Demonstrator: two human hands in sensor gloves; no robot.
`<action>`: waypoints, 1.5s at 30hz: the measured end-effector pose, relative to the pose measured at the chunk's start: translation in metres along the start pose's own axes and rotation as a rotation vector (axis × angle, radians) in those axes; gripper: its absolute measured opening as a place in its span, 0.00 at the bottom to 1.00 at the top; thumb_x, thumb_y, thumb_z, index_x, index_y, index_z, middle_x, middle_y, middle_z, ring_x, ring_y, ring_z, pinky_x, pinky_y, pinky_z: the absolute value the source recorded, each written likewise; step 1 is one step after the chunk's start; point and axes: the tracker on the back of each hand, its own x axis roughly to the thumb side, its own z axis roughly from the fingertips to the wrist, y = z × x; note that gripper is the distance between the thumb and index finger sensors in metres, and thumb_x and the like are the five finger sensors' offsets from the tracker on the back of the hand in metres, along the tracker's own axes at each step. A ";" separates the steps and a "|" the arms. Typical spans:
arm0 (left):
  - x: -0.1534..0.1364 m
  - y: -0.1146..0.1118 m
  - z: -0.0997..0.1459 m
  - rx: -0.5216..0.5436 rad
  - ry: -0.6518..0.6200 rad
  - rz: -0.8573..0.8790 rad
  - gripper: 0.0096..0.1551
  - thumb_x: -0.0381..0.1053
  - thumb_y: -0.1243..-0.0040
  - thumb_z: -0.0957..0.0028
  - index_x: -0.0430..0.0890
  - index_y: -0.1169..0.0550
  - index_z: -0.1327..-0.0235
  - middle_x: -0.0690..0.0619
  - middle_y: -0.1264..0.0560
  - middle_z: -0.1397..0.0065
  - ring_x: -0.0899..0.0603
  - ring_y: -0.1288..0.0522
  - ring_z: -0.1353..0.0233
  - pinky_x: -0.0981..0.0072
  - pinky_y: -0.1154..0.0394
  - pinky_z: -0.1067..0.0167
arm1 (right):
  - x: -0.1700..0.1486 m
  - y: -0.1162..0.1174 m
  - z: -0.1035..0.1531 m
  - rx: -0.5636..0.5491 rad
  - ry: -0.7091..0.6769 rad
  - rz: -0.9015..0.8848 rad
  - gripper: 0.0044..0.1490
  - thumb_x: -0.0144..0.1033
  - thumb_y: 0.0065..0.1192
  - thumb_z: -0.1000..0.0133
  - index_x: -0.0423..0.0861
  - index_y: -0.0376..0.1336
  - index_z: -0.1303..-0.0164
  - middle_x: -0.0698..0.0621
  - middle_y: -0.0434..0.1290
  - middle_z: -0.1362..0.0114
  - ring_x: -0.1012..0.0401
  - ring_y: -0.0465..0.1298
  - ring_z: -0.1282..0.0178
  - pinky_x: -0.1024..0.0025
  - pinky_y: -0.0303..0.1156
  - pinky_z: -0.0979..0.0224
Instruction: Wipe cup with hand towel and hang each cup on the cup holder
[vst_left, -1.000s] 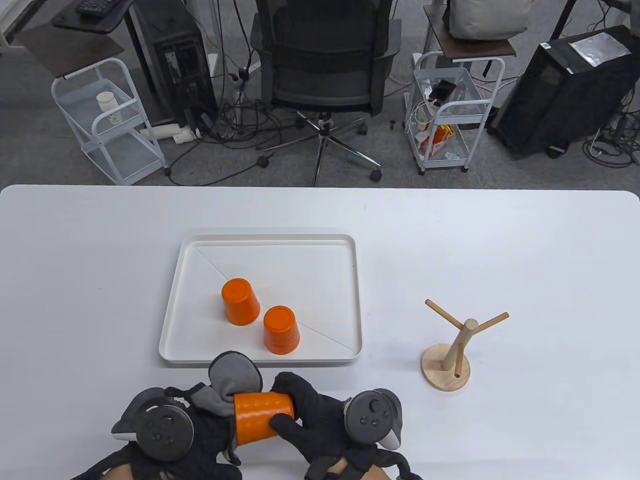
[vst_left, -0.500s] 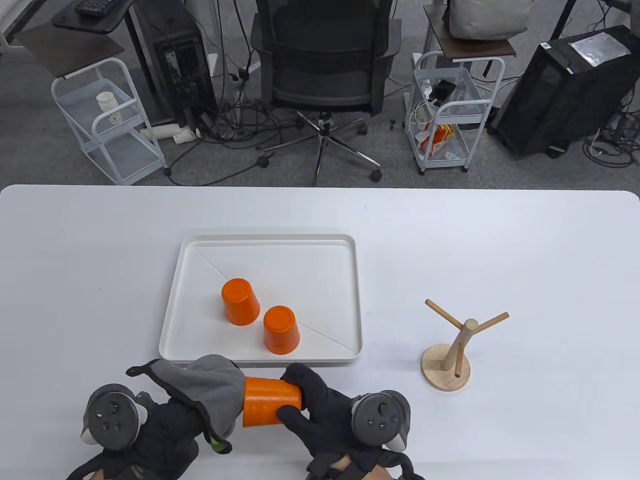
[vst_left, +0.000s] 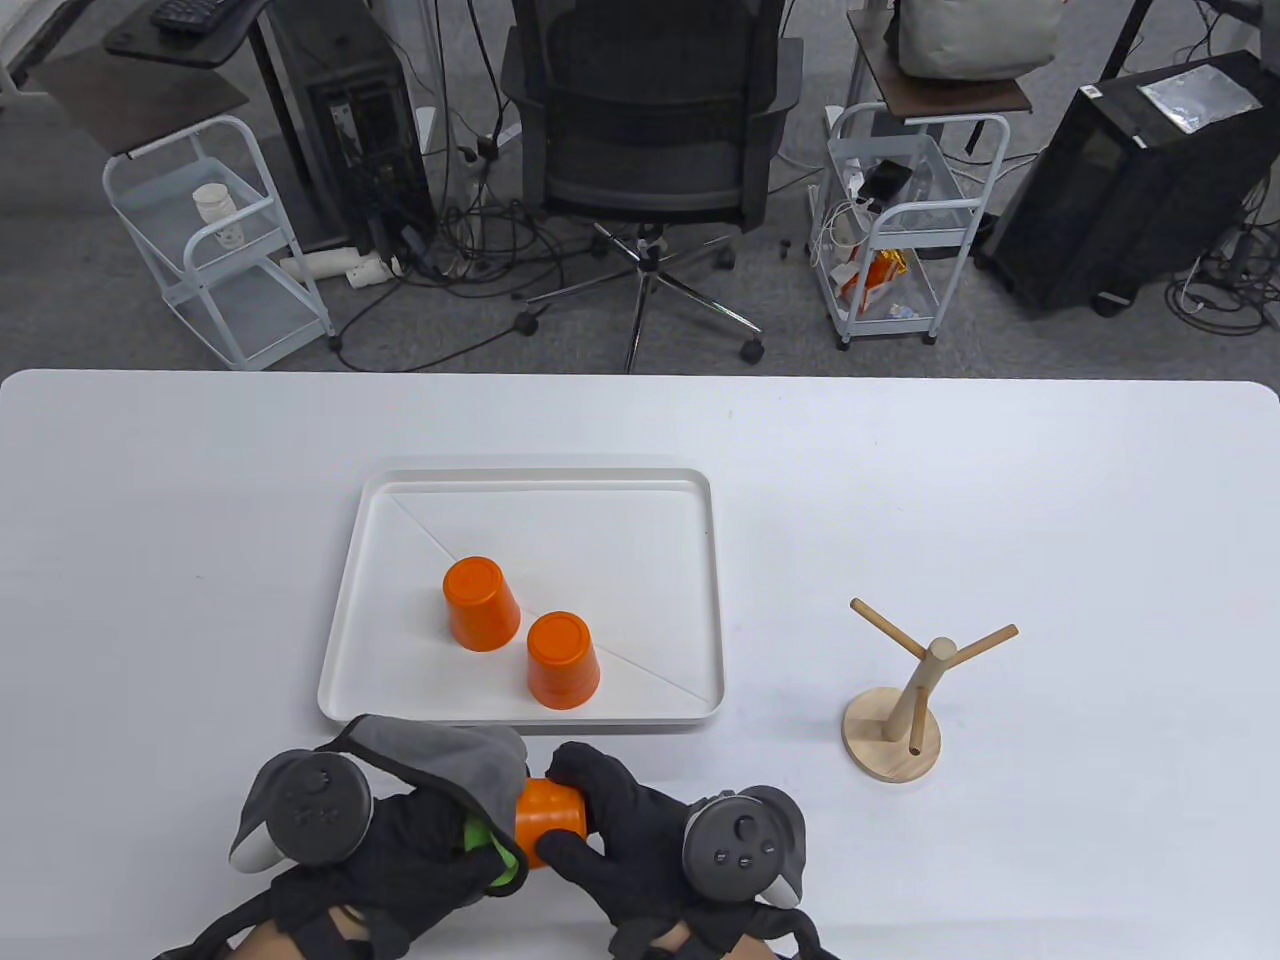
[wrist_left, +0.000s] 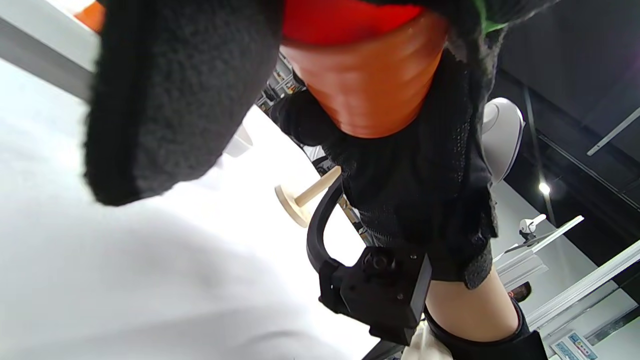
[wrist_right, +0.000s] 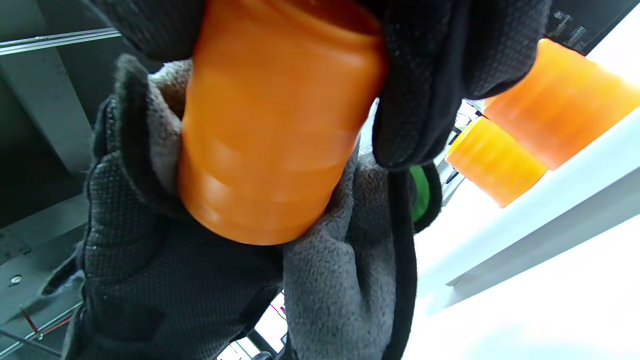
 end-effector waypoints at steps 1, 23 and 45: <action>0.000 -0.001 -0.002 -0.014 0.003 -0.015 0.48 0.74 0.50 0.48 0.65 0.60 0.28 0.51 0.61 0.15 0.26 0.34 0.23 0.25 0.37 0.31 | 0.000 0.000 0.000 0.002 0.011 -0.012 0.49 0.58 0.54 0.43 0.38 0.45 0.25 0.33 0.67 0.28 0.45 0.83 0.47 0.42 0.71 0.29; 0.023 -0.022 0.000 -0.040 -0.126 -0.651 0.55 0.69 0.37 0.53 0.72 0.64 0.35 0.60 0.64 0.17 0.34 0.33 0.22 0.31 0.38 0.24 | -0.035 0.007 0.003 0.098 0.423 -0.374 0.52 0.66 0.51 0.45 0.30 0.56 0.33 0.32 0.79 0.47 0.56 0.88 0.72 0.51 0.83 0.49; -0.028 -0.013 -0.004 -0.005 -0.058 0.071 0.57 0.74 0.40 0.53 0.69 0.66 0.34 0.52 0.60 0.17 0.44 0.21 0.38 0.41 0.26 0.35 | -0.008 0.011 0.000 0.072 -0.027 -0.017 0.50 0.57 0.54 0.43 0.41 0.40 0.24 0.35 0.60 0.23 0.43 0.77 0.38 0.37 0.64 0.23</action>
